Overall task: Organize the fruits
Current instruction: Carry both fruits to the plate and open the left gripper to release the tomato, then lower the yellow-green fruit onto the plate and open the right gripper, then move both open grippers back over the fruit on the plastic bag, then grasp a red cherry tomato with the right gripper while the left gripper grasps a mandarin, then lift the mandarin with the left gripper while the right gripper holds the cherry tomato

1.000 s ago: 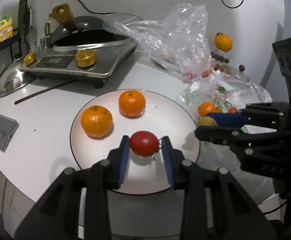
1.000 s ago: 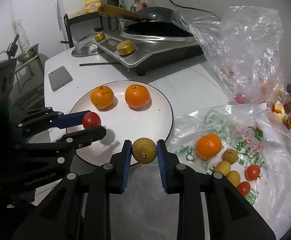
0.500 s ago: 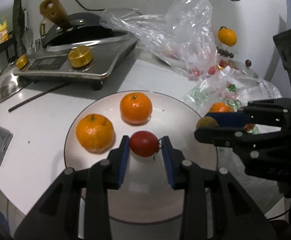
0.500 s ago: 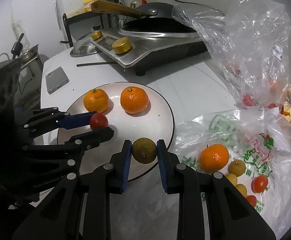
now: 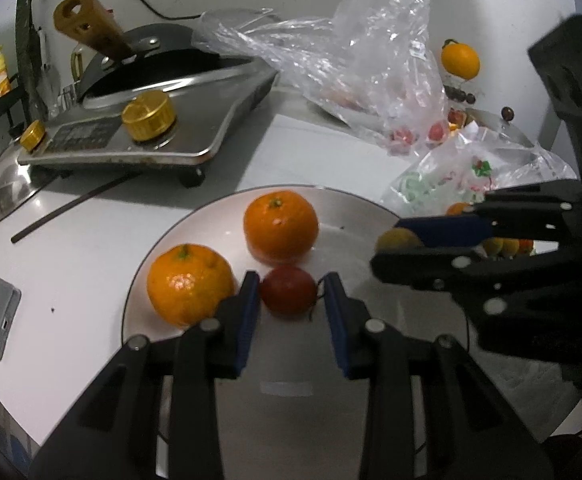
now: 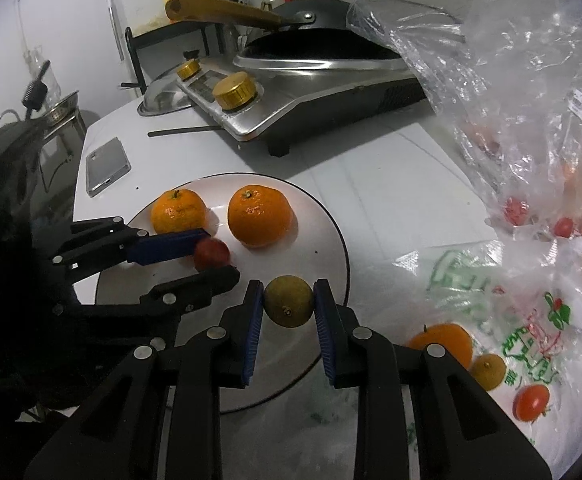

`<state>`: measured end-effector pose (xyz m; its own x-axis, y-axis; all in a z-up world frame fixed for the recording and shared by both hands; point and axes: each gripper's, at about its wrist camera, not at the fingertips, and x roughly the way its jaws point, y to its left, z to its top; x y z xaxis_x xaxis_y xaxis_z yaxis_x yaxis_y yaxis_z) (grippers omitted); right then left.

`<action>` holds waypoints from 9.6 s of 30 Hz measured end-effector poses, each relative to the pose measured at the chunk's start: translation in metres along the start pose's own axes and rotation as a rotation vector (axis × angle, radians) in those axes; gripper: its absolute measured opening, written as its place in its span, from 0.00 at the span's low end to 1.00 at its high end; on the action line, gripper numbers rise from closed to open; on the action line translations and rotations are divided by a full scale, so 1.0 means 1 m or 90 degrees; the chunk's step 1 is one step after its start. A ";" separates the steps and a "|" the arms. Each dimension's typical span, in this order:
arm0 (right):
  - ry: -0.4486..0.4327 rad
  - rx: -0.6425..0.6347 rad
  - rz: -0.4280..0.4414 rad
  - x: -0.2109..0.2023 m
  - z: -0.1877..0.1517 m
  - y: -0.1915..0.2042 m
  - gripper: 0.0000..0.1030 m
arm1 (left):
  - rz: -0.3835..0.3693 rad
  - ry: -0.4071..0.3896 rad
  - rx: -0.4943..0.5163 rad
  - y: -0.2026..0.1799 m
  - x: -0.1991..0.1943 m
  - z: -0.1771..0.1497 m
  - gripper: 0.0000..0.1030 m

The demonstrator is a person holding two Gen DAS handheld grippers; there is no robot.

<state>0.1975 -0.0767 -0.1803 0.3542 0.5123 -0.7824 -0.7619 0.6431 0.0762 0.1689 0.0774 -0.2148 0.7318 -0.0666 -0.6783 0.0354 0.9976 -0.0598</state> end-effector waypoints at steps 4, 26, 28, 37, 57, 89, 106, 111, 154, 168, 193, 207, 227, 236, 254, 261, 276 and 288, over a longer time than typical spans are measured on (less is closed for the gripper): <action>0.002 -0.003 0.000 0.006 0.004 0.000 0.27 | 0.001 0.000 0.001 0.000 0.001 0.001 0.34; 0.006 0.010 -0.016 0.008 0.006 -0.003 0.27 | 0.004 0.020 -0.001 -0.003 0.000 -0.005 0.42; 0.003 0.012 -0.018 0.005 0.006 -0.003 0.27 | 0.005 0.018 -0.002 -0.003 -0.002 -0.006 0.42; -0.007 0.009 -0.025 -0.008 0.003 0.001 0.27 | 0.009 0.008 0.001 -0.008 -0.014 -0.007 0.42; -0.040 0.015 -0.049 -0.056 -0.020 0.005 0.27 | 0.009 -0.016 0.017 -0.035 -0.047 -0.011 0.43; -0.080 0.083 -0.074 -0.125 -0.092 -0.049 0.27 | -0.003 -0.009 0.084 -0.133 -0.063 -0.019 0.44; -0.078 0.123 -0.073 -0.131 -0.119 -0.090 0.27 | -0.007 0.016 0.116 -0.172 -0.042 -0.014 0.44; -0.073 0.131 -0.069 -0.125 -0.120 -0.100 0.27 | -0.004 0.018 0.123 -0.174 -0.034 -0.010 0.44; -0.008 0.150 -0.035 -0.079 -0.107 -0.127 0.32 | -0.008 0.032 0.122 -0.154 0.043 0.033 0.42; -0.021 0.150 -0.048 -0.088 -0.109 -0.126 0.31 | -0.029 0.012 0.135 -0.161 0.021 0.029 0.35; -0.019 0.169 -0.064 -0.084 -0.104 -0.126 0.45 | -0.044 0.013 0.131 -0.154 0.001 0.015 0.35; -0.003 0.152 -0.070 -0.073 -0.104 -0.128 0.31 | -0.042 0.039 0.143 -0.157 0.027 0.016 0.36; -0.028 0.143 -0.078 -0.095 -0.101 -0.115 0.31 | -0.045 -0.002 0.116 -0.143 -0.008 0.011 0.34; -0.037 0.127 -0.074 -0.102 -0.093 -0.092 0.31 | -0.025 -0.029 0.099 -0.121 -0.041 0.005 0.32; -0.040 0.125 -0.066 -0.100 -0.090 -0.082 0.31 | -0.026 -0.003 0.115 -0.124 -0.014 0.008 0.31; -0.043 0.147 -0.063 -0.100 -0.097 -0.102 0.31 | -0.005 0.008 0.131 -0.135 0.009 0.013 0.35; -0.046 0.171 -0.045 -0.091 -0.104 -0.129 0.31 | -0.020 0.049 0.138 -0.145 0.040 0.022 0.41; -0.055 0.163 -0.048 -0.098 -0.100 -0.124 0.31 | -0.034 0.018 0.135 -0.146 0.017 0.024 0.39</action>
<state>0.2029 -0.2632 -0.1752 0.4586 0.4971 -0.7366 -0.5733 0.7989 0.1822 0.1924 -0.0689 -0.2001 0.7052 -0.1172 -0.6992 0.2183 0.9742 0.0568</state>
